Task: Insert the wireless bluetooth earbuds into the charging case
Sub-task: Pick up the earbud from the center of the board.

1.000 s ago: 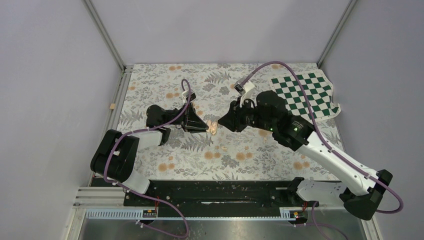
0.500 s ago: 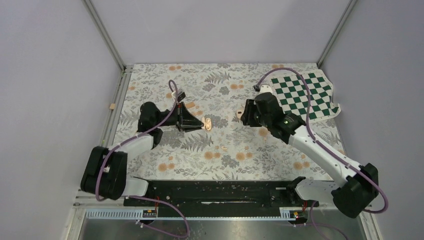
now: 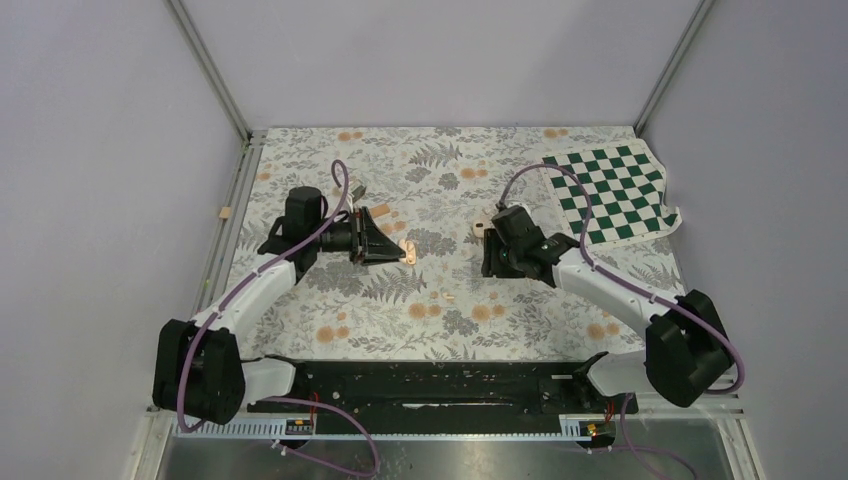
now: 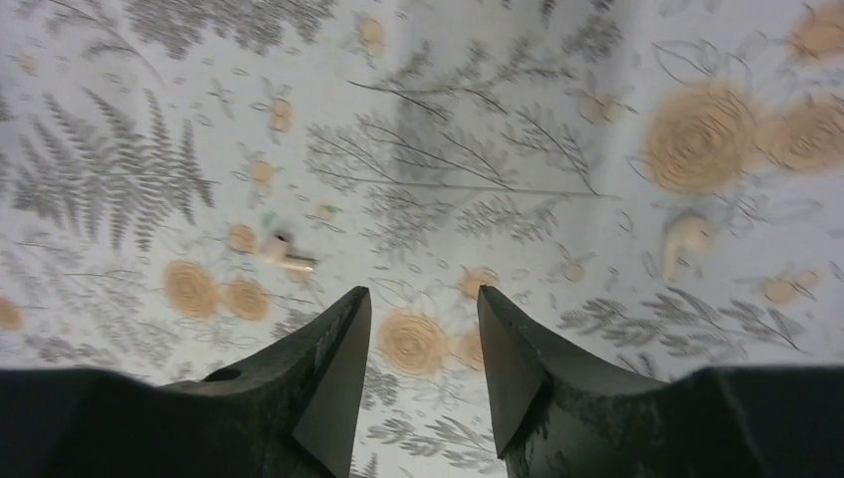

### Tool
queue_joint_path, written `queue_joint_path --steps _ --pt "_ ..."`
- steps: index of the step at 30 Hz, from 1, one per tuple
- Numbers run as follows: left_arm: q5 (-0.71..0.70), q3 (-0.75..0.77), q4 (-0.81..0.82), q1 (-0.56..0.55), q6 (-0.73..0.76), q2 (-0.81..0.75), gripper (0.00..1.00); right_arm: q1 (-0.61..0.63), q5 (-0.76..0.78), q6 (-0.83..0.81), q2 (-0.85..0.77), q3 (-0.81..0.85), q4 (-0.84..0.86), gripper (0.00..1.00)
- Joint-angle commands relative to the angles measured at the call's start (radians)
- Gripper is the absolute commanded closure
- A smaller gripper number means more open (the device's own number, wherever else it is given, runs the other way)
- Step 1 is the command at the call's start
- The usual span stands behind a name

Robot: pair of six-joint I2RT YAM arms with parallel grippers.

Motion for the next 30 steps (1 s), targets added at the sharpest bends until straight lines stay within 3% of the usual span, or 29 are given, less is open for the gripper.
queue_joint_path --steps 1,3,6,15,30 --pt "0.07 -0.022 -0.006 -0.03 0.03 0.037 1.0 -0.016 0.201 -0.028 -0.119 -0.059 -0.061 0.46" --pt "0.053 0.006 -0.089 -0.071 0.1 0.053 1.0 -0.08 0.241 -0.034 -0.162 -0.1 -0.075 0.44" --pt "0.016 0.037 -0.123 -0.127 0.135 0.064 1.0 -0.2 0.178 -0.026 -0.202 -0.154 -0.067 0.46" --pt "0.02 0.082 -0.069 -0.155 0.101 0.083 1.0 -0.309 0.037 0.019 -0.107 -0.18 0.009 0.5" --pt "0.034 0.088 -0.031 -0.156 0.089 0.118 1.0 -0.334 -0.005 0.012 0.011 -0.14 0.048 0.55"
